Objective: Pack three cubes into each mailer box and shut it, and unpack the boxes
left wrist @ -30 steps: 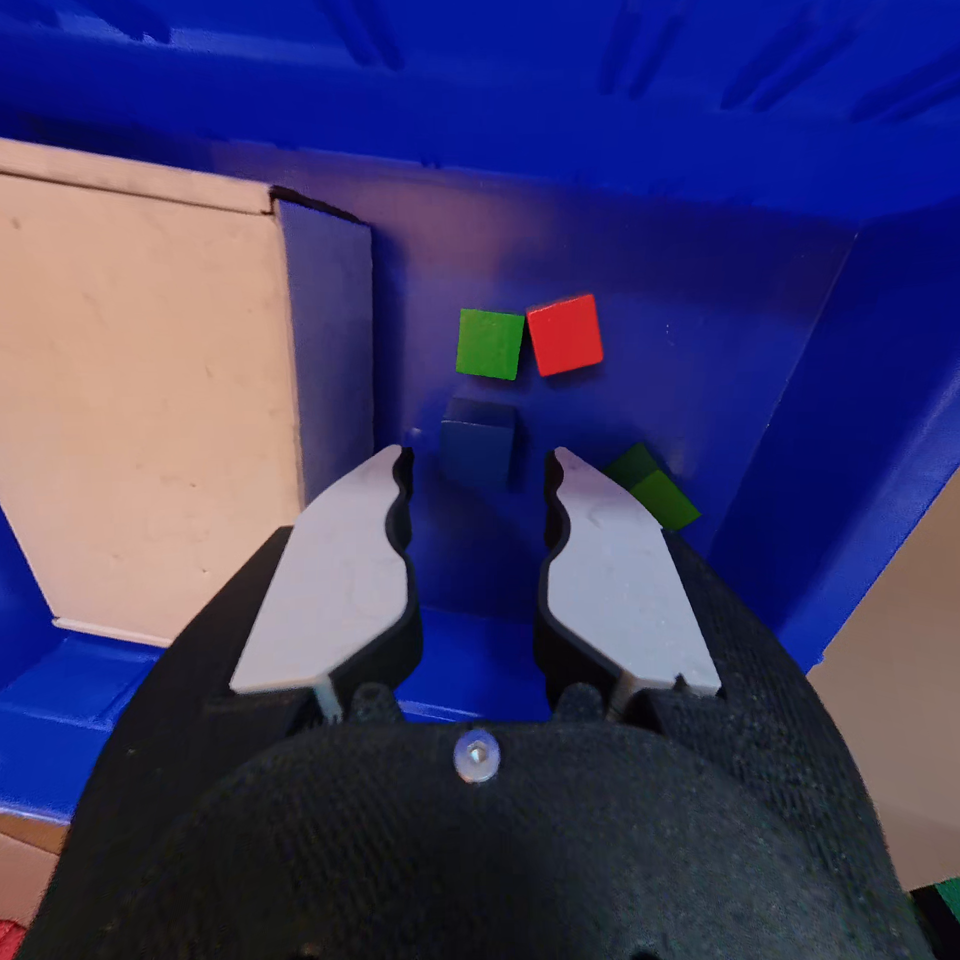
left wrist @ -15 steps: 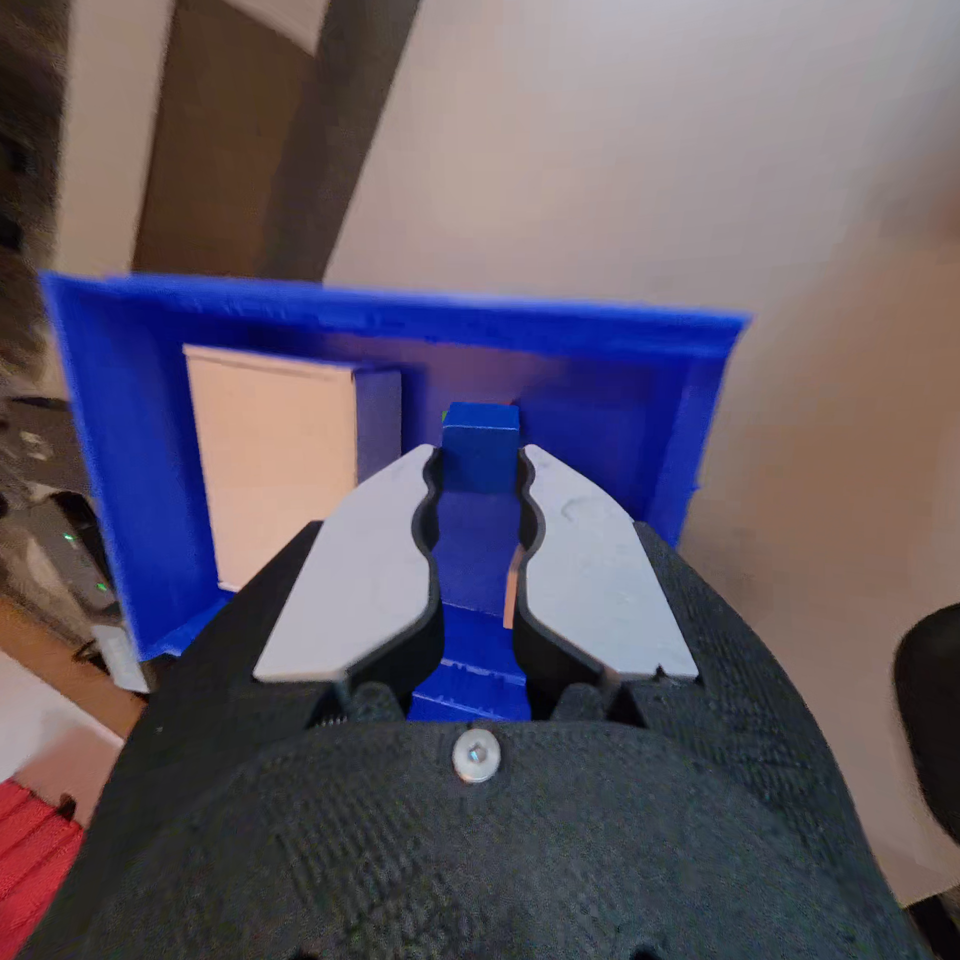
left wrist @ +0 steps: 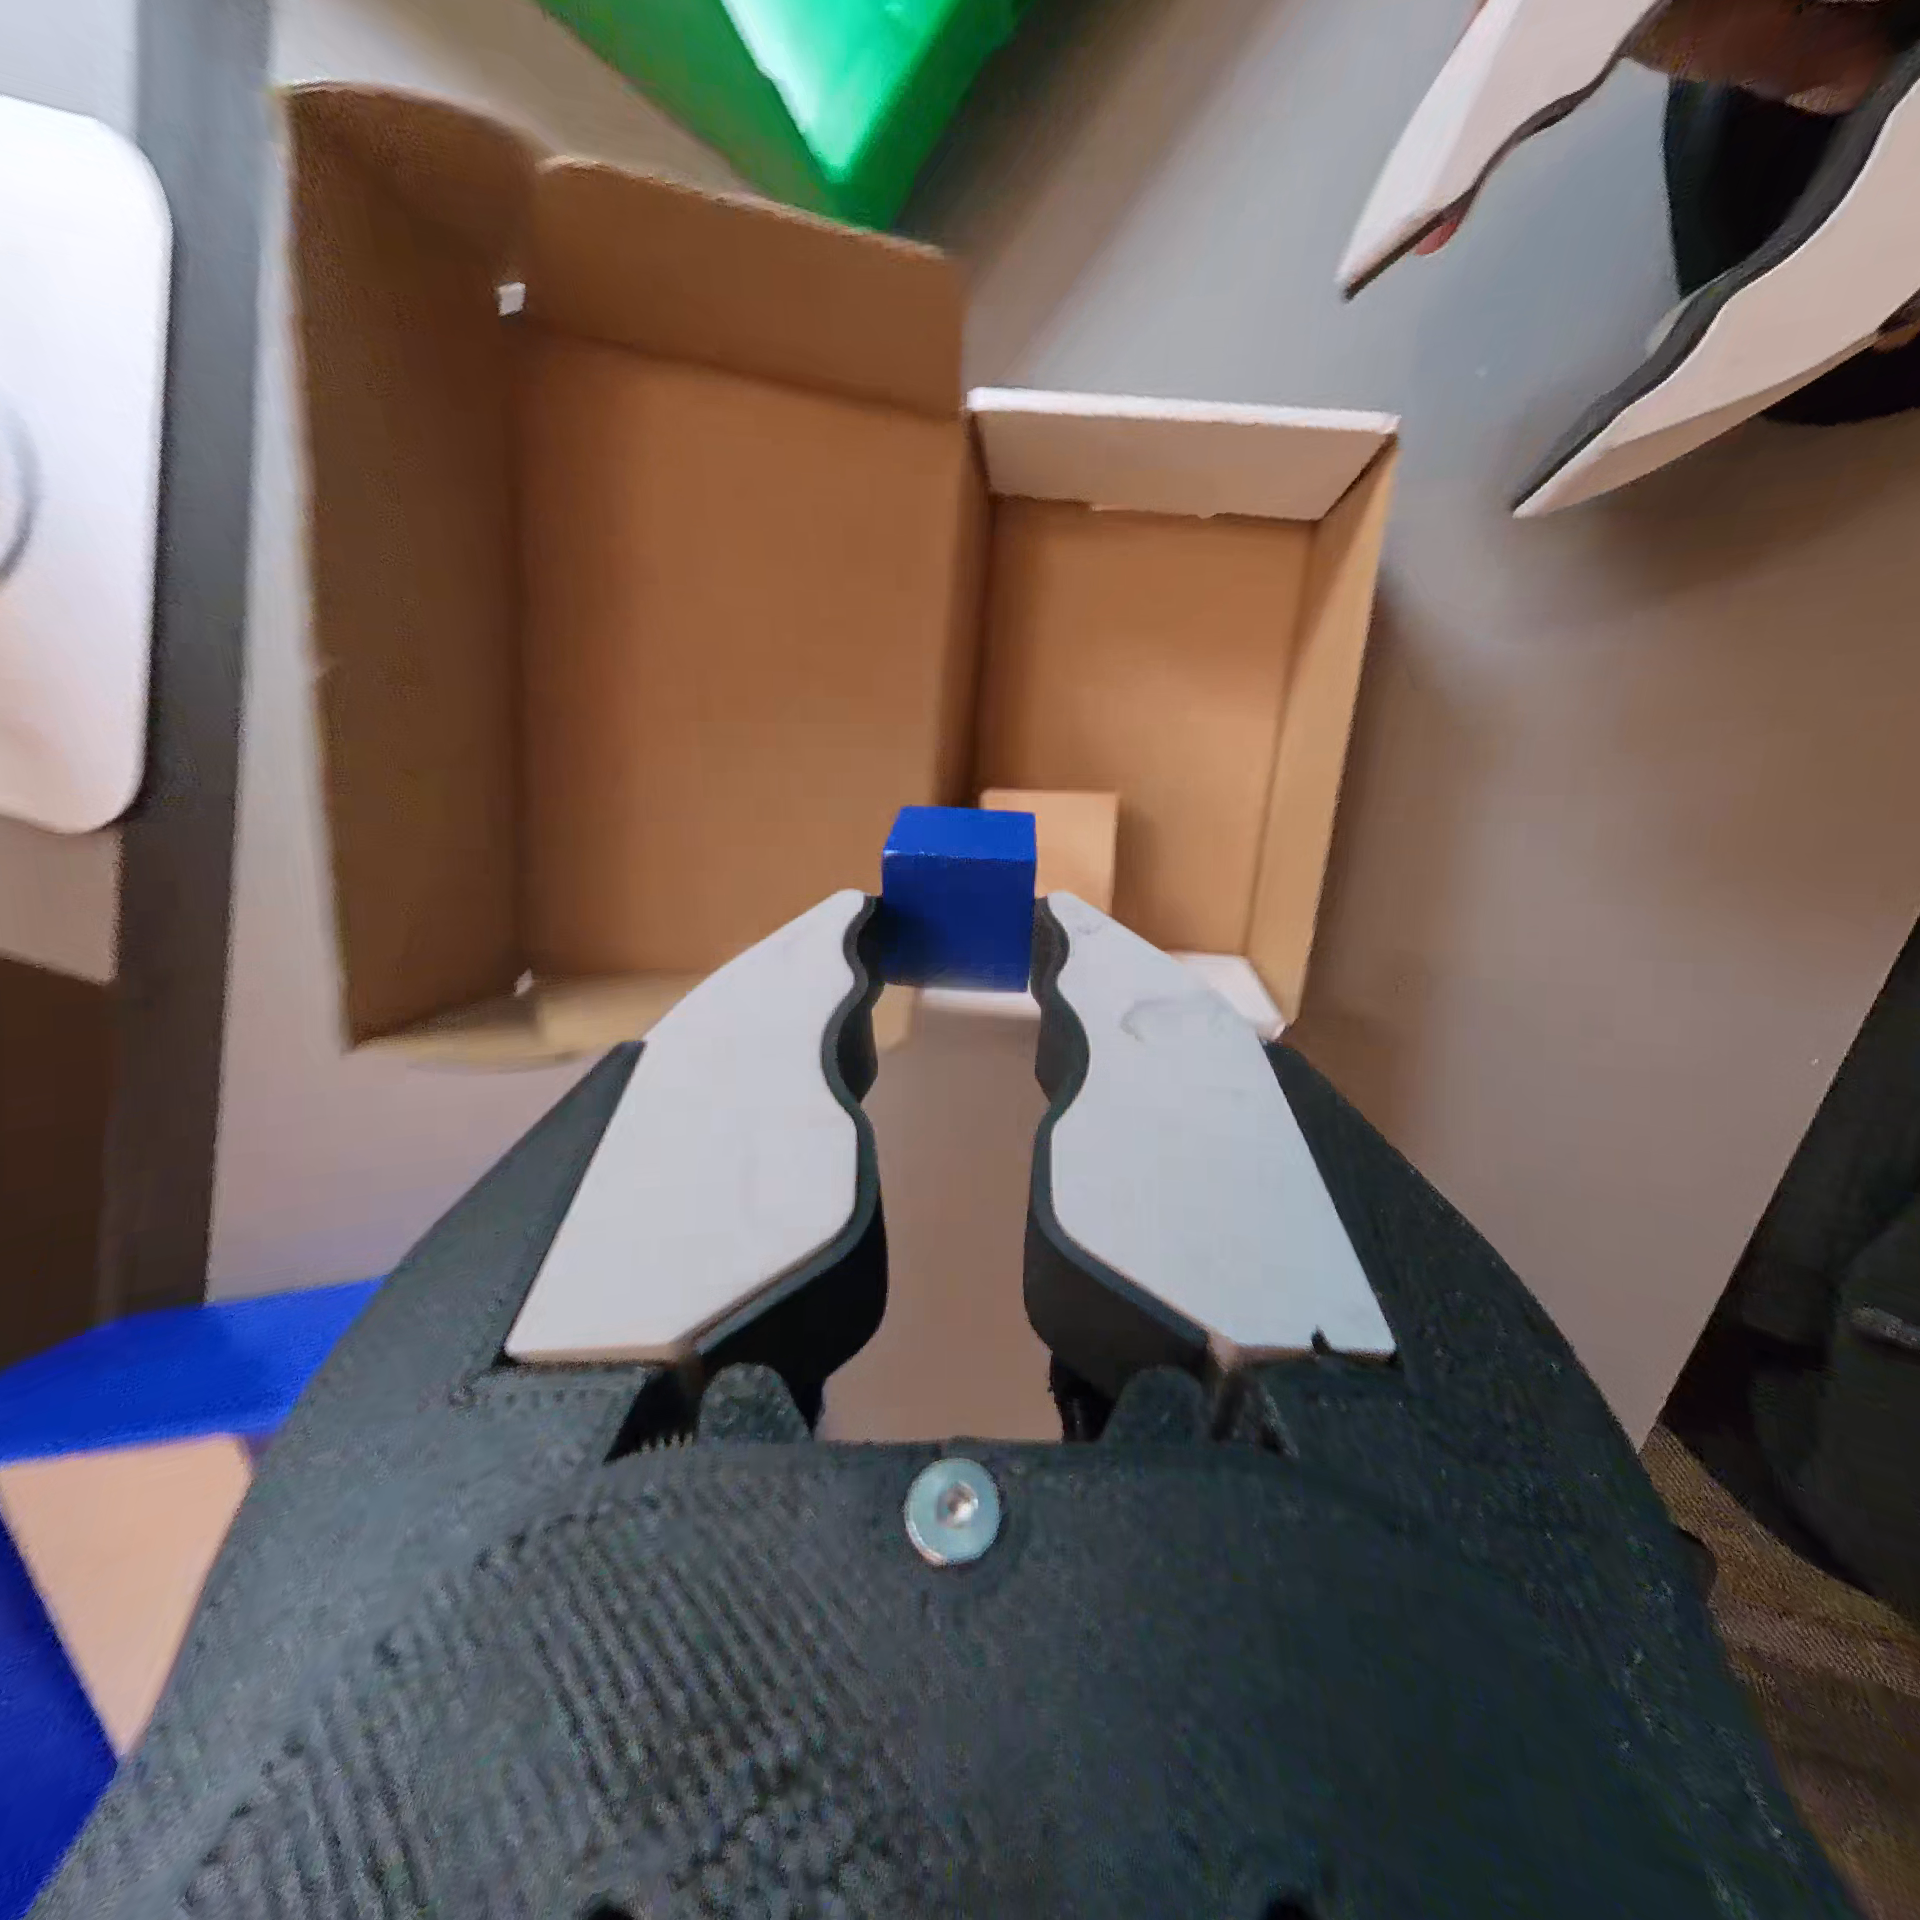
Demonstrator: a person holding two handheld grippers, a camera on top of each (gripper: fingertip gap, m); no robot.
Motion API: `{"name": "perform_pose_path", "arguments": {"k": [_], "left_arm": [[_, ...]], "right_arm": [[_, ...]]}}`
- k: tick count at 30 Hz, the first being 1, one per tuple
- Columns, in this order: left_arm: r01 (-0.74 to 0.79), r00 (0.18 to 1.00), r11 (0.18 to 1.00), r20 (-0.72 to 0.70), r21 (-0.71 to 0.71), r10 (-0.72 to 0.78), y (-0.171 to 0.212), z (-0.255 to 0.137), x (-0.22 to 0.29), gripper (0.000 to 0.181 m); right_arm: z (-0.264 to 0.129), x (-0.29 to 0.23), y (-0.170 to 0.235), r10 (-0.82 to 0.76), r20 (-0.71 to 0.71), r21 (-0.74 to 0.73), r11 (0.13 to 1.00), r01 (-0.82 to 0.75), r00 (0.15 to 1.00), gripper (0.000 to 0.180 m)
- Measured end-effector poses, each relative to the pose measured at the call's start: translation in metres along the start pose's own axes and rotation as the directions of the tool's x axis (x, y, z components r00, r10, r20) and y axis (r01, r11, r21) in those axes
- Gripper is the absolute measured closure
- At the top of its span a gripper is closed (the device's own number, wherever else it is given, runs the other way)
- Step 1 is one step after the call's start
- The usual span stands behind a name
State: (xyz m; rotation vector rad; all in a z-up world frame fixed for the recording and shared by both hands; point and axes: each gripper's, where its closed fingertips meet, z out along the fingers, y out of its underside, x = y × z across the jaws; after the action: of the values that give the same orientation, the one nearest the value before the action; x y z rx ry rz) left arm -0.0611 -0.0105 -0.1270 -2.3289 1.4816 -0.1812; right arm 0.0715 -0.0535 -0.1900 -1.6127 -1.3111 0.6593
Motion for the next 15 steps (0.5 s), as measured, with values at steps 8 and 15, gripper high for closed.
{"name": "perform_pose_path", "arguments": {"k": [8, 15], "left_arm": [[-0.052, 0.996, 0.996, -0.08, -0.072, 0.046, -0.022, 0.075, 0.037, 0.154], [-0.06, 0.995, 0.987, -0.087, -0.152, 0.047, -0.01, 0.113, 0.04, 0.155]], "right_arm": [[0.001, 0.0, 0.005, -0.01, 0.0, -0.018, 1.0, 0.01, 1.0, 0.123], [0.001, -0.001, 0.006, -0.02, -0.001, -0.022, 1.0, 0.02, 1.0, 0.123]]}}
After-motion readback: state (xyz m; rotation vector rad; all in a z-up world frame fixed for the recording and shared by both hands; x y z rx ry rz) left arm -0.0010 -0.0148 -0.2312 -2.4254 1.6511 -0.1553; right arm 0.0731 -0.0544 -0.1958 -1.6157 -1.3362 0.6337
